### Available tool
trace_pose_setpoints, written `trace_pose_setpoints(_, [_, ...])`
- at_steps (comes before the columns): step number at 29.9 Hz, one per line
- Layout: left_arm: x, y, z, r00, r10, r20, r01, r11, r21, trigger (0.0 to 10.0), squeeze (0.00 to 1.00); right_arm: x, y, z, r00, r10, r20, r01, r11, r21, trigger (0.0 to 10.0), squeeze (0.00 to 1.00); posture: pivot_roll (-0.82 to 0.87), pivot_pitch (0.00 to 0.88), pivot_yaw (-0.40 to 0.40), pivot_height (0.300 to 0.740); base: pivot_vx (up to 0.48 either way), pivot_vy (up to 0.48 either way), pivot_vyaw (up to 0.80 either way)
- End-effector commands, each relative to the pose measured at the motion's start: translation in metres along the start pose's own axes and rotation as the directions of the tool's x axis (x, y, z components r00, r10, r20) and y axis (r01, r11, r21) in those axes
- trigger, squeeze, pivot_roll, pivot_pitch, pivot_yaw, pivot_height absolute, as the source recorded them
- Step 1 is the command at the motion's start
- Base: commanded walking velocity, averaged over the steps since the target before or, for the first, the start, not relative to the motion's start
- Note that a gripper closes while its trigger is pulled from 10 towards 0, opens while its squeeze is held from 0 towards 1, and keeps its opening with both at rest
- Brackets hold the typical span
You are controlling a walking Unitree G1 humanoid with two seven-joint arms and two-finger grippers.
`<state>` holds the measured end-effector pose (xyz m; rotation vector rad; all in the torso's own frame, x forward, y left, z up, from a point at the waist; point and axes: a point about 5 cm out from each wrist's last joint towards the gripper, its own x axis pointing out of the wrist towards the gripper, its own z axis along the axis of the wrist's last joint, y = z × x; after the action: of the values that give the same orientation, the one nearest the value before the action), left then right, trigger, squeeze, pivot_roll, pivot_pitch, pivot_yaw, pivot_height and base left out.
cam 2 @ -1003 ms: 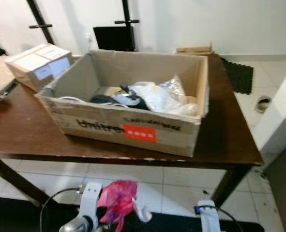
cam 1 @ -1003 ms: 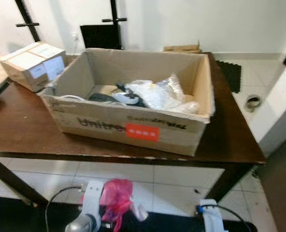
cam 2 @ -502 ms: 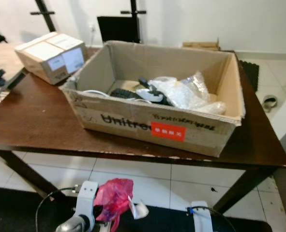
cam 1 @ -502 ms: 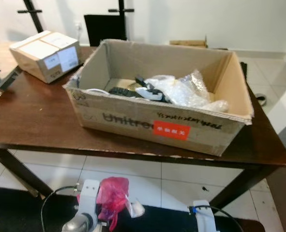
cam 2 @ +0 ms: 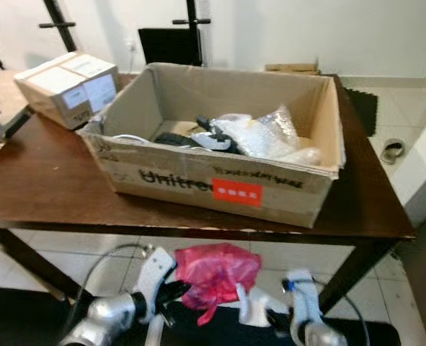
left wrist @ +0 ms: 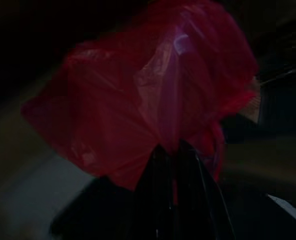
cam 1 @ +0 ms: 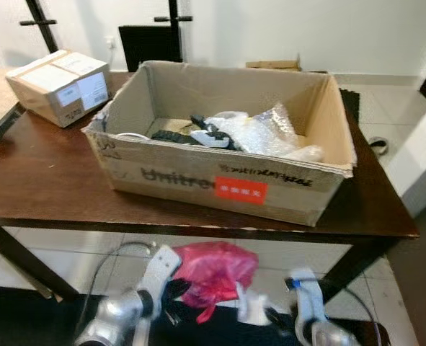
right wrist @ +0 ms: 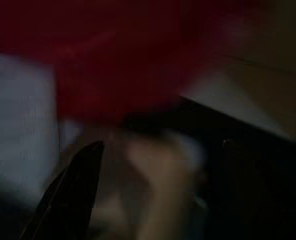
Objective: Picking trash to rubbish bin
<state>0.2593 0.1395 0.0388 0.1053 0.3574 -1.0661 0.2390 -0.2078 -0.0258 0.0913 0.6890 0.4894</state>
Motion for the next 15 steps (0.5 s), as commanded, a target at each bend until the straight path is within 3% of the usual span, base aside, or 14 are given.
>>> trace_pose_setpoints(1, [-0.009, -0.001, 0.017, 0.995, -0.095, 0.017, 0.095, 0.995, 0.003, 10.0, 0.0, -0.002, 0.005, 0.009, 0.99, 0.138, 0.005, -0.138, 0.99, -0.014, 10.0, 0.0, -0.08, 0.117, 0.054, 0.74, 0.0, 0.0, 0.0])
trace_pose_setpoints(5, [-0.035, -0.011, 0.056, 0.944, -0.324, -0.066, 0.329, 0.941, 0.077, 10.0, 0.0, -0.021, 0.014, 0.045, 0.916, 0.401, 0.006, -0.396, 0.906, -0.149, 10.0, 0.0, -0.07, 0.114, 0.05, 0.74, 0.0, 0.0, 0.0])
trace_pose_setpoints(7, [-0.035, -0.011, 0.056, 0.944, -0.324, -0.066, 0.329, 0.941, 0.077, 10.0, 0.0, -0.021, 0.014, 0.045, 0.916, 0.401, 0.006, -0.396, 0.906, -0.149, 10.0, 0.0, -0.07, 0.114, 0.05, 0.74, 0.0, 0.0, 0.0])
trace_pose_setpoints(9, [-0.048, -0.021, 0.067, 0.891, -0.434, -0.136, 0.447, 0.891, 0.081, 10.0, 0.0, -0.034, 0.017, 0.059, 0.881, 0.473, -0.014, -0.464, 0.859, -0.218, 10.0, 0.0, -0.07, 0.114, 0.048, 0.74, 0.0, 0.0, 0.0])
trace_pose_setpoints(10, [-0.048, -0.021, 0.067, 0.891, -0.434, -0.136, 0.447, 0.891, 0.081, 10.0, 0.0, -0.034, 0.017, 0.059, 0.881, 0.473, -0.014, -0.464, 0.859, -0.218, 10.0, 0.0, -0.07, 0.114, 0.048, 0.74, 0.0, 0.0, 0.0])
trace_pose_setpoints(12, [-0.057, -0.029, 0.075, 0.843, -0.506, -0.185, 0.526, 0.847, 0.078, 10.0, 0.0, -0.044, 0.016, 0.071, 0.861, 0.509, -0.019, -0.497, 0.83, -0.252, 10.0, 0.0, -0.07, 0.114, 0.048, 0.74, 0.0, 0.0, 0.0])
trace_pose_setpoints(13, [-0.057, -0.029, 0.075, 0.843, -0.506, -0.185, 0.526, 0.847, 0.078, 10.0, 0.0, -0.044, 0.016, 0.071, 0.861, 0.509, -0.019, -0.497, 0.83, -0.252, 10.0, 0.0, -0.07, 0.114, 0.048, 0.74, 0.0, 0.0, 0.0])
trace_pose_setpoints(15, [-0.064, -0.038, 0.088, 0.802, -0.563, -0.2, 0.585, 0.808, 0.071, 10.0, 0.0, -0.053, 0.014, 0.081, 0.846, 0.532, -0.013, -0.516, 0.813, -0.271, 10.0, 0.0, -0.07, 0.114, 0.054, 0.74, 0.0, 0.0, 0.0])
